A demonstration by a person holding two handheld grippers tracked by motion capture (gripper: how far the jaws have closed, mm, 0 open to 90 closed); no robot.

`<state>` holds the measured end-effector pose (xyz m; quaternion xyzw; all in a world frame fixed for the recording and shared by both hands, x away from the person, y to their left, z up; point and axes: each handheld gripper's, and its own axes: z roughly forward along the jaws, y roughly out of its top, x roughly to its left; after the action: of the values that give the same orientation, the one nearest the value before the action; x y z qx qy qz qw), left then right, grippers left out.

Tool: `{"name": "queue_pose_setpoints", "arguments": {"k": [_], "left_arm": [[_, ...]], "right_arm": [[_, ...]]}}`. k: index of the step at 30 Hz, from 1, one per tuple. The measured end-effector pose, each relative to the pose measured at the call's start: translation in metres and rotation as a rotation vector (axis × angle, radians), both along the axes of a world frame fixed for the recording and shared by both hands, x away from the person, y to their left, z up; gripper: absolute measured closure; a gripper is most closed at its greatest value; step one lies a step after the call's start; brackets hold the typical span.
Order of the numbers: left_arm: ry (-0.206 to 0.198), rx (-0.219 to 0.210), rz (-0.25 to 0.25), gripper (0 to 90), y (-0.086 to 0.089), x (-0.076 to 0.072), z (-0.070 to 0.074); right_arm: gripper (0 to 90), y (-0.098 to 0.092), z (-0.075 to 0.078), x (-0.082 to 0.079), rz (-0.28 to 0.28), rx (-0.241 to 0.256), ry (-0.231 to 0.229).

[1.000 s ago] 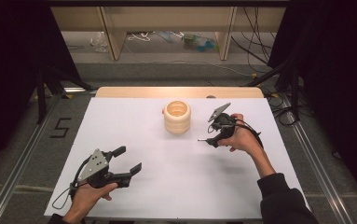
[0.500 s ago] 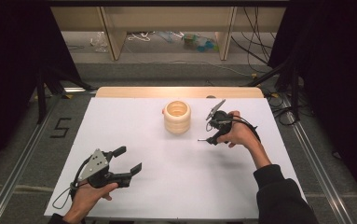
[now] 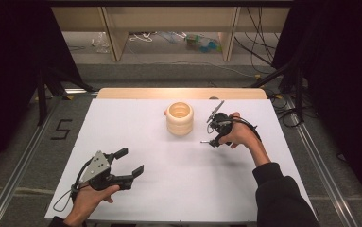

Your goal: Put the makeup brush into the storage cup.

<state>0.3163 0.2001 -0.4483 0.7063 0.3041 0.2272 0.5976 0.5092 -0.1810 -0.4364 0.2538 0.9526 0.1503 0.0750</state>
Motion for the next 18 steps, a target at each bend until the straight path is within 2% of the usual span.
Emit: {"name": "queue_pose_setpoints", "arguments": {"k": [6, 16, 18], "left_arm": [[-0.004, 0.002, -0.001, 16.3, 0.0, 0.0, 0.0], [-0.011, -0.002, -0.008, 16.4, 0.0, 0.001, 0.0], [-0.005, 0.005, -0.003, 16.5, 0.0, 0.0, 0.0]], "right_arm": [[36.4, -0.001, -0.007, 0.004, -0.007, -0.024, 0.021], [41.5, -0.002, -0.012, 0.012, -0.023, -0.018, 0.047], [43.0, -0.002, -0.015, 0.014, -0.031, -0.03, 0.06]]}}
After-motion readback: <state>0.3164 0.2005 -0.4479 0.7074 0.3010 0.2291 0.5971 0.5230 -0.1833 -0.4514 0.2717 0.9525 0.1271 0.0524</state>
